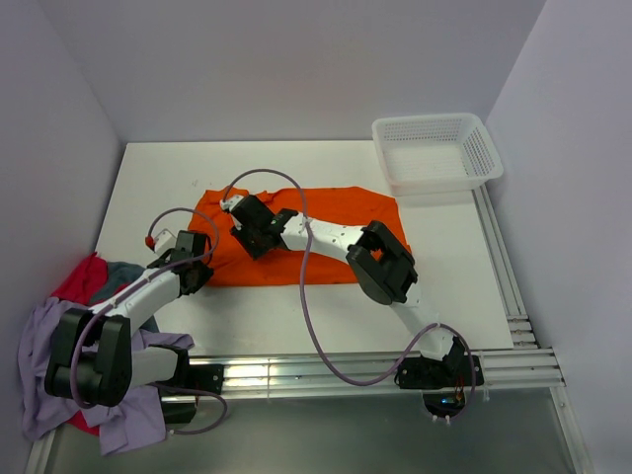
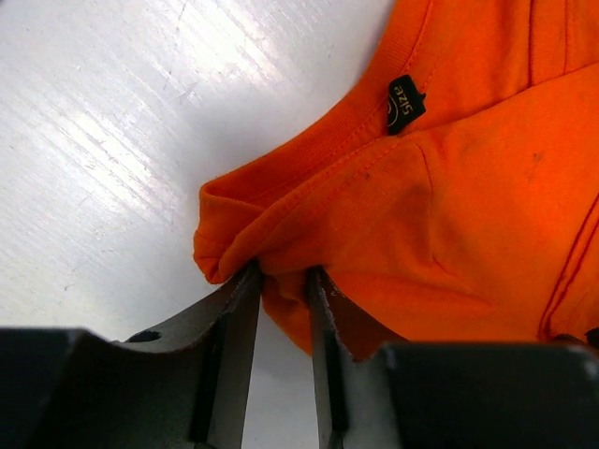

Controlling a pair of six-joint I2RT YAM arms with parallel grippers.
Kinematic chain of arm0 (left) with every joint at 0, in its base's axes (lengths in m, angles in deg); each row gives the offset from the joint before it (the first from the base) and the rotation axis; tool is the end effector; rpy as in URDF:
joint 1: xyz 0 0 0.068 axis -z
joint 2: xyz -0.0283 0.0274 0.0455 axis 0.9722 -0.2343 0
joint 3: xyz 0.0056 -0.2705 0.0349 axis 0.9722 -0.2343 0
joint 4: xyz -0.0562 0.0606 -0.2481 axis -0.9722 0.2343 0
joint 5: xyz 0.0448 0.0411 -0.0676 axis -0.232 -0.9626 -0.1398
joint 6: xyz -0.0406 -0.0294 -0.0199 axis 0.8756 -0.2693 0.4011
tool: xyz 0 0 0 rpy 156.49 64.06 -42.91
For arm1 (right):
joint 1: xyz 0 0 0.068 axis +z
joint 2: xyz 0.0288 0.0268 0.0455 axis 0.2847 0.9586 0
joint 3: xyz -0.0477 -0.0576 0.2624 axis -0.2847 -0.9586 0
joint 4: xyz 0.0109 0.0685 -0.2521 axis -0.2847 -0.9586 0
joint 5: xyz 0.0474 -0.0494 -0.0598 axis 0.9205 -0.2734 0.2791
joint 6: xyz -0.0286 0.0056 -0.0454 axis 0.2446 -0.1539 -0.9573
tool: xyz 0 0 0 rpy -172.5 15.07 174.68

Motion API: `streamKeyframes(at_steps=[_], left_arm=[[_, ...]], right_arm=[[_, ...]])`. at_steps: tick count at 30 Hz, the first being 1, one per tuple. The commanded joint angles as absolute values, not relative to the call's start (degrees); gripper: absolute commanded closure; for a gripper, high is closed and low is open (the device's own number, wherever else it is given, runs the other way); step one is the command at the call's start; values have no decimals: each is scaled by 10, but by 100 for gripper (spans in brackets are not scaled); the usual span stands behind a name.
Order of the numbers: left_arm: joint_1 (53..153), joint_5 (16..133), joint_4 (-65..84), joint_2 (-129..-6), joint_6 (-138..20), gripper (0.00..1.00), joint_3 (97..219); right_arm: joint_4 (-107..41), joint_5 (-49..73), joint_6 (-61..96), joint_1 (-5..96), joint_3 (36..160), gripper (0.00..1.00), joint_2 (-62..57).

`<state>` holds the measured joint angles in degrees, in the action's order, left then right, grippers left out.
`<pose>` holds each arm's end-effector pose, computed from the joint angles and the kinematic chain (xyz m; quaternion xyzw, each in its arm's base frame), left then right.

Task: Roll the t-shirts
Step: Fold the tshirt

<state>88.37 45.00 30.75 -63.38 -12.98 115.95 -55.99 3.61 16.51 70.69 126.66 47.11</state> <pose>0.2102 -0.0312 0.1556 -0.4096 0.8583 0.0019 0.3089 0.2983 0.4119 0.1746 -0.3839 0.8584 0.1634 0.2983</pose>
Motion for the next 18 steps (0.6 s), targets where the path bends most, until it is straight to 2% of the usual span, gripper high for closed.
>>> streamKeyframes(at_steps=[1, 6, 7, 9, 10, 11, 15, 18], left_arm=[[883, 456, 334, -625, -135, 68, 1165], [883, 458, 334, -624, -138, 73, 1164], [883, 460, 331, -624, -141, 80, 1164], [883, 462, 333, -624, -141, 84, 1164], [883, 462, 332, -624, -144, 97, 1163], [883, 463, 333, -625, -144, 99, 1164], [883, 462, 337, -618, -145, 99, 1162], [883, 459, 341, -610, -144, 100, 1161]], right_arm=[[-567, 10, 150, 712, 1292, 66, 475], [-561, 31, 144, 717, 1278, 63, 470], [-556, 33, 143, 719, 1275, 60, 467], [-553, 31, 142, 721, 1270, 59, 465], [-559, 28, 141, 723, 1272, 59, 471], [-565, 27, 143, 723, 1280, 59, 474], [-566, 30, 144, 724, 1283, 61, 481], [-567, 24, 147, 724, 1284, 70, 484]])
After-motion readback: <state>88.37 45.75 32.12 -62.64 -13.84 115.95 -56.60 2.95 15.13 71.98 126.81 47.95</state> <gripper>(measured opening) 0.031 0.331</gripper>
